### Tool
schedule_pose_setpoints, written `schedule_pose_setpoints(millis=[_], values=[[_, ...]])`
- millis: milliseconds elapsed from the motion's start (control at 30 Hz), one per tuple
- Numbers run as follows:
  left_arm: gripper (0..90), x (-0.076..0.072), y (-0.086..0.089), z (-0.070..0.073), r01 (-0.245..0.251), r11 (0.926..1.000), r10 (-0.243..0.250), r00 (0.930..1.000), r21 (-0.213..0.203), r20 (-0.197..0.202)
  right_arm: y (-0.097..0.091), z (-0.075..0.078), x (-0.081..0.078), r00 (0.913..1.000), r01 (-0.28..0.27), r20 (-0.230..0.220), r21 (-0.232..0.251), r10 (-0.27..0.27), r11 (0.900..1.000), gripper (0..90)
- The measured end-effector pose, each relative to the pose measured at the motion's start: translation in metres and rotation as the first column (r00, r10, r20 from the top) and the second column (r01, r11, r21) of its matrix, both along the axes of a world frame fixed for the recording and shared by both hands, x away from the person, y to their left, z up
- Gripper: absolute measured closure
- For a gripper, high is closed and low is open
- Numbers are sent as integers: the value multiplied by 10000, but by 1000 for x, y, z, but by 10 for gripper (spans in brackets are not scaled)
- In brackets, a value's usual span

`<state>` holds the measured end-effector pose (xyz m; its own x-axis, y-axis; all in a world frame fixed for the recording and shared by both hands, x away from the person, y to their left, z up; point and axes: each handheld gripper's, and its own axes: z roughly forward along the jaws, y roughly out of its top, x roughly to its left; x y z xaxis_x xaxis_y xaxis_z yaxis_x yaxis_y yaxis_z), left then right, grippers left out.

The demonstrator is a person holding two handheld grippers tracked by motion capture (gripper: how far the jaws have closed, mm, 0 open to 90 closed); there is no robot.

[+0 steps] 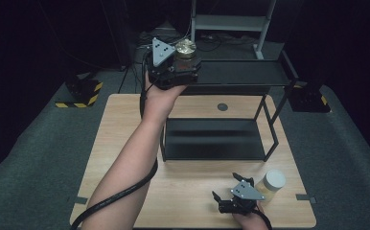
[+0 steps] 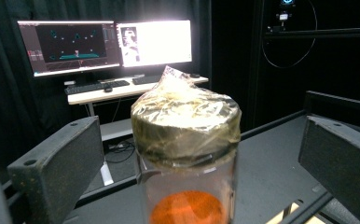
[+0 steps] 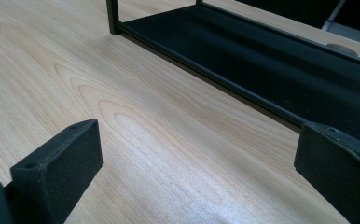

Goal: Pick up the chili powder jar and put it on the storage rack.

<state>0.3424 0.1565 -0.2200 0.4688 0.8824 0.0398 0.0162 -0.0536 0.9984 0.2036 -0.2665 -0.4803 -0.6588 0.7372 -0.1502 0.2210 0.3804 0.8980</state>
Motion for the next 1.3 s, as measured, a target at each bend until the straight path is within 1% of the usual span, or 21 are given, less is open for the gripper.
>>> schedule_pose_setpoints(millis=[67, 200, 267, 300, 367, 567, 700, 767, 867, 933, 1000, 1033, 1133, 1300], values=[[4, -2, 1, 0, -21, 10000, 21, 10000, -22, -53, 0, 0, 0, 10000, -4, -8, -27, 4, 10000, 4], [4, -13, 6, -4, 10, 10000, -10, 10000, 6, 35, 0, 0, 0, 10000, -11, -15, -31, 11, 10000, 4], [4, -15, 8, -5, 25, 10000, -25, 10000, 22, 47, 0, 0, 0, 10000, 6, -30, 5, -6, 10000, 4], [4, -18, 9, -7, 28, 10000, -28, 10000, -80, 33, 0, 0, 0, 10000, 6, -30, 5, -6, 10000, 4], [4, -22, 13, -10, 105, 9999, -104, 9999, -120, 12, 0, 0, 1, 10000, 3, -43, 12, -3, 10000, 4], [4, -37, 19, -19, 30, 10000, -31, 10000, -90, -10, 1, 1, 1, 10000, -17, -30, -35, 16, 10000, 4], [4, -48, 23, -27, 22, 10000, -22, 10000, -6, 6, 1, 1, 1, 10000, -11, -39, -35, 11, 10000, 4], [4, -49, 24, -28, 34, 10000, -34, 10000, -13, 18, 1, 1, 1, 10000, -13, -41, -56, 13, 10000, 4], [4, -56, 26, -32, 32, 10000, -32, 10000, 50, 62, 1, 1, 1, 10000, -24, -22, -96, 24, 10000, 4], [4, -60, 28, -35, 42, 10000, -42, 10000, 62, 62, 2, 1, 1, 10000, -29, -8, -123, 29, 9999, 4], [4, -66, 31, -42, 10, 9999, -11, 10000, 118, 18, 2, 1, 1, 10000, -30, -15, -130, 30, 9999, 4], [4, -66, 31, -42, 10, 9999, -11, 10000, 118, 18, 2, 1, 1, 10000, -30, -15, -130, 30, 9999, 4], [4, -73, 35, -50, -98, 9995, 98, 10000, 297, 12, 2, 1, 1, 10000, -30, -6, -143, 30, 9999, 4], [4, -81, 43, -62, -70, 9988, 73, 10000, 486, -66, 2, 1, 1, 10000, -34, -2, -168, 34, 9999, 4]])
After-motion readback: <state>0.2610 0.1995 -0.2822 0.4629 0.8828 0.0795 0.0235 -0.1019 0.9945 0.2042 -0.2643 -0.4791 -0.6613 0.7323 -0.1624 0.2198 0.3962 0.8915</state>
